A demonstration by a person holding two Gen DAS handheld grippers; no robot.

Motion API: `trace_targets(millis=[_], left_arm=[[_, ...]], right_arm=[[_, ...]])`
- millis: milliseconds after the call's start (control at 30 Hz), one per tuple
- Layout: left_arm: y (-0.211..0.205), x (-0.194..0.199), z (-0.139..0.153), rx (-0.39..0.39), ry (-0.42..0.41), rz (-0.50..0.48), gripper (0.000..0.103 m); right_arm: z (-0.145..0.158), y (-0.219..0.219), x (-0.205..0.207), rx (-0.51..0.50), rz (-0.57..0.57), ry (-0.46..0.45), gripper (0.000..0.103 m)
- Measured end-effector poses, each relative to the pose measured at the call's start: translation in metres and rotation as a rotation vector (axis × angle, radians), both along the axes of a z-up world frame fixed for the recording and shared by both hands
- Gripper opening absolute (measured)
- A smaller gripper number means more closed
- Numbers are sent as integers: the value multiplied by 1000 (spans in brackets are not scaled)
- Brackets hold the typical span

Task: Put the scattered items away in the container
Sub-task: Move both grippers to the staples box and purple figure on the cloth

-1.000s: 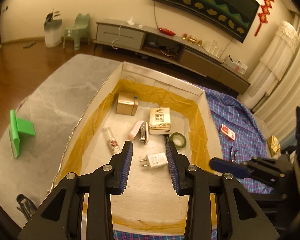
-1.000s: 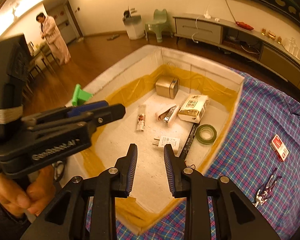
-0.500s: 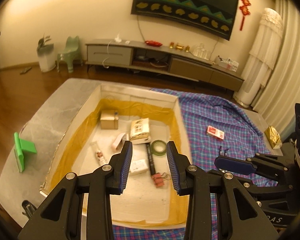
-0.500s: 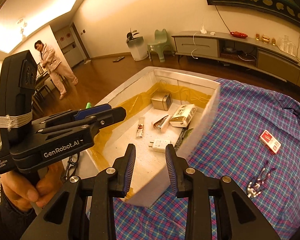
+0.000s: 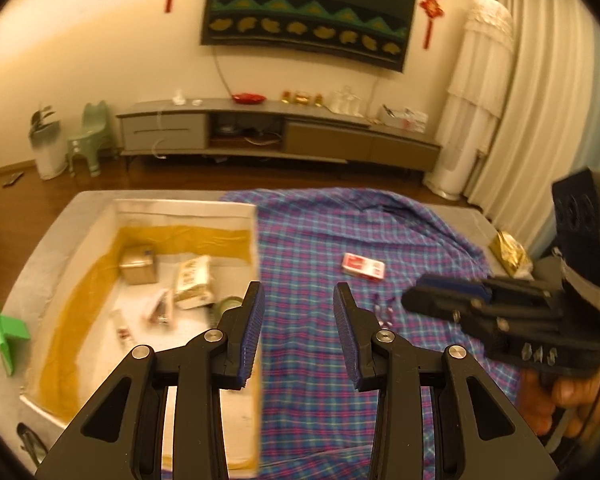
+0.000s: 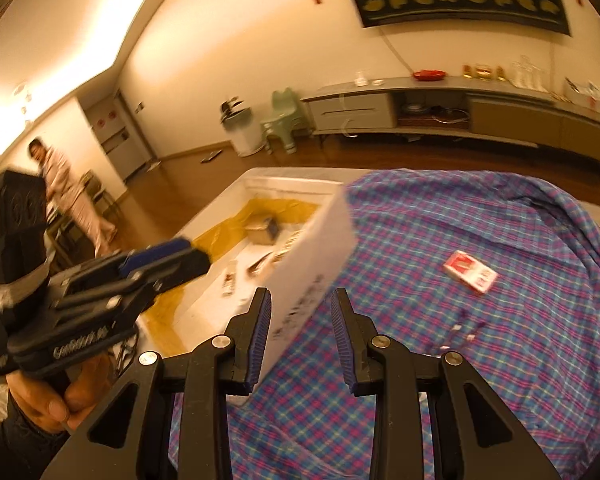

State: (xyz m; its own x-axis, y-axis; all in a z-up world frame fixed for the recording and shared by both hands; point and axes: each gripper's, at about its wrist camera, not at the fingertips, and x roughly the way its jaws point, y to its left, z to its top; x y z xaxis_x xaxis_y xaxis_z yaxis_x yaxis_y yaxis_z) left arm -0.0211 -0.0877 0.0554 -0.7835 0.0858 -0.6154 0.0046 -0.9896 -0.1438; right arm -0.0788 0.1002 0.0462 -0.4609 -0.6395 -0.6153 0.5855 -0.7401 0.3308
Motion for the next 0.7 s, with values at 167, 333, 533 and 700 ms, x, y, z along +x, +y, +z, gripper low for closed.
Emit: trace_targets(millis=[167,333,533,700], left_arm=[[34,-21,-19,16,-69,-71,40],[75,-41,-45,9,-147,-160,43],[114,-61,-79,-20,-210,-212,44],[117,-84,-101,47,-260,-184,44]], right_arm=[[-25,32,-23,20,-84,-40,34],[-64,66,-53,47,-190,-120,41],[-80,85,-93,108,-245,-148,54],[-91,61,-128,227,-152,-101,63]])
